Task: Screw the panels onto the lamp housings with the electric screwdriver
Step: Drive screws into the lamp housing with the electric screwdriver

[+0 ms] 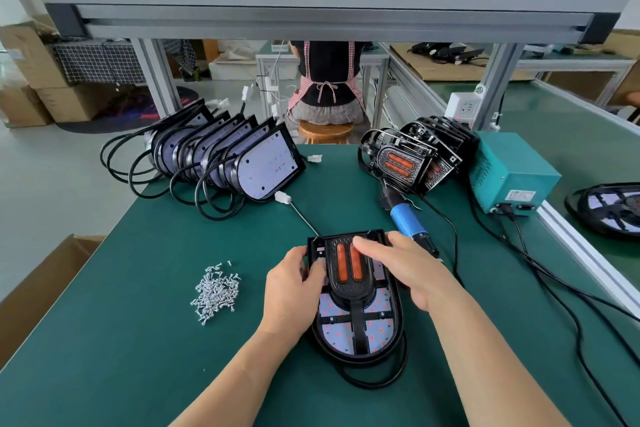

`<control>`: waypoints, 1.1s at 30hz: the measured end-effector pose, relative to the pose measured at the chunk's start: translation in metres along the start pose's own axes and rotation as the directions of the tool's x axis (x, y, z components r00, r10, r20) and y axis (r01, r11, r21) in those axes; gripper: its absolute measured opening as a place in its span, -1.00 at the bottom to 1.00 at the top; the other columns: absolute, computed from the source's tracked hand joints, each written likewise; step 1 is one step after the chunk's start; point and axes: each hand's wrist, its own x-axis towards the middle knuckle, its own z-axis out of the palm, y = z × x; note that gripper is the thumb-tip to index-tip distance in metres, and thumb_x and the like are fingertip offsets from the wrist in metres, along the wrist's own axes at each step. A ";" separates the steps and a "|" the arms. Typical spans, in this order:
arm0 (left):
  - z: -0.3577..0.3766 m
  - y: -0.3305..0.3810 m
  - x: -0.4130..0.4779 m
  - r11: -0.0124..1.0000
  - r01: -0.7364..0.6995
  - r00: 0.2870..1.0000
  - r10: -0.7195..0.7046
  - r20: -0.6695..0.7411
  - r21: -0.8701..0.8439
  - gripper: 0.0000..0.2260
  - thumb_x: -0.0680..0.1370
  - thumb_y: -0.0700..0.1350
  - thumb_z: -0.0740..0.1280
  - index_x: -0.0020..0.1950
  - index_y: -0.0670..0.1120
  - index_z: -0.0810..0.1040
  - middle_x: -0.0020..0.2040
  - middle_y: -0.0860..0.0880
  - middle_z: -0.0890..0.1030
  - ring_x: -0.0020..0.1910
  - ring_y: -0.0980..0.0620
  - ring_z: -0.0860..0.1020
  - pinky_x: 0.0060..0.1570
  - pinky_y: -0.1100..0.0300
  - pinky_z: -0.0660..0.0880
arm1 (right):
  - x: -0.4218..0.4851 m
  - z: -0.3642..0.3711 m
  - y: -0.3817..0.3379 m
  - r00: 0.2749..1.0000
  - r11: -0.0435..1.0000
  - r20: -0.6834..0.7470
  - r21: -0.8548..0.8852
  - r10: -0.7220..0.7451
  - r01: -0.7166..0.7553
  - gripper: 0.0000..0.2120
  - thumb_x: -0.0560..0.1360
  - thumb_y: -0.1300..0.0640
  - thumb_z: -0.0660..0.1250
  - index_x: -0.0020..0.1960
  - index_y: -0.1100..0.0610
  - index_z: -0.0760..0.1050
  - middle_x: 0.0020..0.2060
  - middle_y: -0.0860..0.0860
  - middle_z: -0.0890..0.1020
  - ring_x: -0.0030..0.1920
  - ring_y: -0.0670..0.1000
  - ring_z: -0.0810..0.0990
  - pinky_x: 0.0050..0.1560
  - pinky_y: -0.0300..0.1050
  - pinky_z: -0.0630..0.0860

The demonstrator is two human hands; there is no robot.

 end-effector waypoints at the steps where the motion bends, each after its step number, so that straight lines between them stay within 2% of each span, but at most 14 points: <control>1: 0.000 -0.001 0.000 1.000 -0.004 1.000 0.004 0.000 0.003 -0.88 0.56 -0.09 0.37 -0.07 0.15 0.56 -0.28 0.08 0.66 -0.32 0.14 0.55 -0.26 0.36 0.46 | 0.000 0.000 0.002 1.000 0.999 0.020 0.032 -0.001 0.000 -0.66 0.43 -0.10 0.56 0.08 0.00 0.54 0.03 -0.12 0.66 0.06 -0.15 0.60 0.01 -0.17 0.46; 4: 0.000 -0.002 0.000 1.000 -0.014 1.000 0.014 0.001 0.001 -0.90 0.56 -0.08 0.39 -0.03 0.14 0.58 -0.24 0.01 0.68 -0.19 -0.01 0.62 -0.11 0.18 0.54 | -0.001 -0.001 0.004 0.998 0.995 0.054 0.103 -0.012 0.006 -0.69 0.40 0.12 0.60 0.09 0.09 0.60 -0.07 -0.03 0.76 -0.01 -0.03 0.72 0.15 -0.04 0.59; 7: 0.001 -0.001 -0.001 1.000 -0.025 1.000 0.025 0.002 -0.013 -0.87 0.56 -0.08 0.40 -0.06 0.18 0.58 -0.18 0.00 0.70 -0.12 -0.05 0.64 -0.03 0.07 0.58 | -0.002 -0.003 0.002 0.994 0.986 0.106 0.165 -0.012 -0.006 -0.69 0.40 0.23 0.57 0.11 0.18 0.62 -0.08 0.04 0.76 -0.07 0.02 0.74 0.13 0.00 0.62; 10: 0.001 -0.002 0.000 0.999 -0.037 0.999 0.037 -0.016 -0.023 -0.94 0.58 -0.04 0.37 -0.03 0.11 0.63 -0.19 -0.02 0.69 -0.16 -0.03 0.62 -0.09 0.20 0.54 | -0.005 -0.006 0.001 0.992 0.975 0.128 0.223 -0.007 -0.022 -0.67 0.39 0.30 0.56 0.13 0.25 0.60 -0.06 0.12 0.75 -0.09 0.07 0.73 0.11 0.05 0.64; 12: 0.001 -0.001 0.000 0.999 -0.047 0.999 0.047 -0.022 -0.020 -0.88 0.61 -0.01 0.31 -0.03 0.09 0.64 -0.20 0.10 0.68 -0.19 0.11 0.59 -0.19 0.39 0.48 | -0.006 -0.010 0.001 0.994 0.964 0.111 0.265 -0.016 -0.014 -0.68 0.38 0.34 0.56 0.10 0.25 0.60 -0.07 0.13 0.74 -0.11 0.09 0.72 0.08 0.07 0.64; 14: 0.000 0.002 -0.001 0.999 -0.041 0.999 0.041 -0.010 -0.032 -0.77 0.63 0.04 0.25 -0.16 0.05 0.60 -0.27 0.16 0.63 -0.26 0.16 0.54 -0.23 0.40 0.43 | -0.008 -0.014 -0.001 0.997 0.959 0.064 0.284 -0.042 0.022 -0.68 0.34 0.33 0.57 0.06 0.23 0.60 -0.07 0.14 0.74 -0.07 0.12 0.72 0.14 0.11 0.62; 15: 0.001 0.003 -0.002 0.999 -0.033 0.999 0.033 -0.007 -0.042 -0.70 0.64 0.06 0.21 -0.22 -0.01 0.55 -0.32 0.11 0.58 -0.29 0.10 0.49 -0.23 0.32 0.43 | -0.010 -0.017 -0.003 0.997 0.959 0.034 0.277 -0.065 0.053 -0.63 0.31 0.30 0.59 0.08 0.24 0.59 -0.05 0.14 0.74 -0.01 0.15 0.71 0.18 0.12 0.59; 18: 0.007 0.005 0.001 0.998 -0.011 1.000 0.012 -0.018 0.067 -0.67 0.66 0.05 0.18 -0.11 -0.16 0.56 -0.24 -0.08 0.60 -0.19 -0.09 0.51 -0.11 0.07 0.44 | -0.018 -0.027 -0.011 0.984 0.955 -0.050 0.240 -0.168 0.176 -0.57 0.22 0.17 0.56 0.06 0.22 0.58 -0.10 0.05 0.74 -0.04 0.05 0.70 0.09 0.01 0.57; 20: 0.013 0.006 0.003 0.975 -0.034 0.999 0.036 -0.008 0.218 -0.83 0.62 -0.03 0.27 -0.05 -0.05 0.62 -0.21 0.06 0.60 -0.16 -0.01 0.53 -0.16 0.13 0.38 | -0.024 -0.037 -0.018 0.964 0.931 -0.112 0.250 -0.243 0.264 -0.68 0.28 0.24 0.54 0.01 0.19 0.59 -0.16 0.01 0.72 -0.15 -0.03 0.68 0.00 -0.03 0.55; 22: 0.023 0.012 0.003 0.952 -0.064 0.998 0.063 0.014 0.300 -0.89 0.58 -0.07 0.33 0.02 0.01 0.64 -0.18 0.14 0.56 -0.19 0.07 0.51 -0.17 0.20 0.34 | -0.032 -0.050 -0.026 0.937 0.905 -0.174 0.255 -0.302 0.340 -0.69 0.31 0.28 0.53 0.03 0.24 0.58 -0.16 0.03 0.72 -0.18 -0.03 0.67 -0.02 -0.01 0.56; 25: 0.041 0.018 0.003 0.937 -0.098 0.995 0.085 0.054 0.335 -0.90 0.56 -0.07 0.36 0.03 0.01 0.64 -0.17 0.14 0.53 -0.20 0.08 0.49 -0.16 0.21 0.36 | -0.046 -0.076 -0.036 0.901 0.871 -0.250 0.263 -0.354 0.415 -0.58 0.24 0.18 0.49 0.07 0.26 0.59 -0.12 0.07 0.72 -0.11 0.02 0.69 0.03 0.01 0.60; 27: 0.051 0.022 0.004 0.930 -0.124 0.992 0.102 0.080 0.348 -0.92 0.55 -0.07 0.37 0.02 0.02 0.63 -0.19 0.15 0.52 -0.21 0.11 0.48 -0.16 0.22 0.35 | -0.055 -0.095 -0.041 0.872 0.840 -0.302 0.277 -0.385 0.466 -0.68 0.25 0.19 0.48 0.01 0.19 0.63 -0.13 0.09 0.72 -0.12 0.08 0.69 0.02 0.03 0.61; 30: 0.062 0.026 0.006 0.933 -0.138 0.989 0.110 0.102 0.333 -0.95 0.55 -0.08 0.38 -0.04 0.07 0.60 -0.19 0.12 0.54 -0.22 0.15 0.49 -0.19 0.23 0.36 | -0.068 -0.129 -0.047 0.812 0.782 -0.408 0.294 -0.417 0.550 -0.88 0.40 0.31 0.44 -0.11 0.13 0.62 -0.25 0.06 0.69 -0.31 0.07 0.62 -0.24 -0.08 0.60; 33: 0.067 0.025 0.006 0.927 -0.147 0.988 0.122 0.093 0.346 -0.89 0.54 -0.09 0.39 -0.13 0.13 0.55 -0.21 0.12 0.54 -0.23 0.18 0.50 -0.27 0.25 0.34 | -0.080 -0.170 -0.053 0.751 0.747 -0.534 0.294 -0.389 0.596 -0.87 0.45 0.29 0.41 -0.17 0.09 0.67 -0.27 0.03 0.70 -0.32 0.04 0.66 -0.32 -0.13 0.61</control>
